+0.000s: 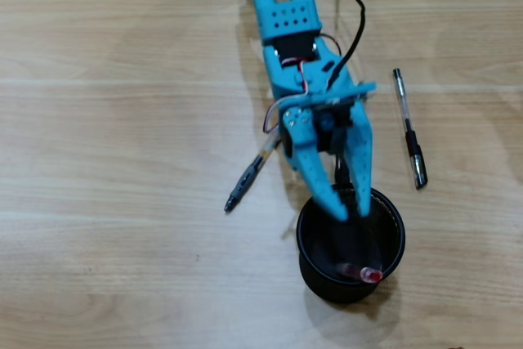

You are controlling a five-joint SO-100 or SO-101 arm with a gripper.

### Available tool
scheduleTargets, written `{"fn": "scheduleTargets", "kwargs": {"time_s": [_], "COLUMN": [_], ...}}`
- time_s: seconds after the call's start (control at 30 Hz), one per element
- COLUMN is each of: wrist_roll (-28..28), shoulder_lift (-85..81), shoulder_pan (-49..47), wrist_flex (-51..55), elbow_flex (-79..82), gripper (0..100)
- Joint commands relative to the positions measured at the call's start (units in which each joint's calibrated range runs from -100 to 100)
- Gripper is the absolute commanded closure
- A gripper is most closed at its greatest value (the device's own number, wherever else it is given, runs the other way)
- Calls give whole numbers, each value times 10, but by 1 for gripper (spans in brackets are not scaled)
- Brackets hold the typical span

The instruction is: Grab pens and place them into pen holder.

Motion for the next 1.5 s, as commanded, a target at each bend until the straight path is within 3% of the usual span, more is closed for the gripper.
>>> {"fn": "scheduleTargets", "kwargs": {"time_s": [0.0,0.2,0.33,0.63,1.0,1.2,1.47], "wrist_roll": [21,38,49,58,54,47,-93], "shoulder_lift": [-115,-267,-356,-514,-646,-662,-651], "shoulder_pan": [3,3,-8,-49,-34,-13,-22], "wrist_flex": [85,333,445,611,821,789,635], "elbow_flex": [9,73,151,335,501,539,546], "gripper": [98,98,98,98,98,98,98]}}
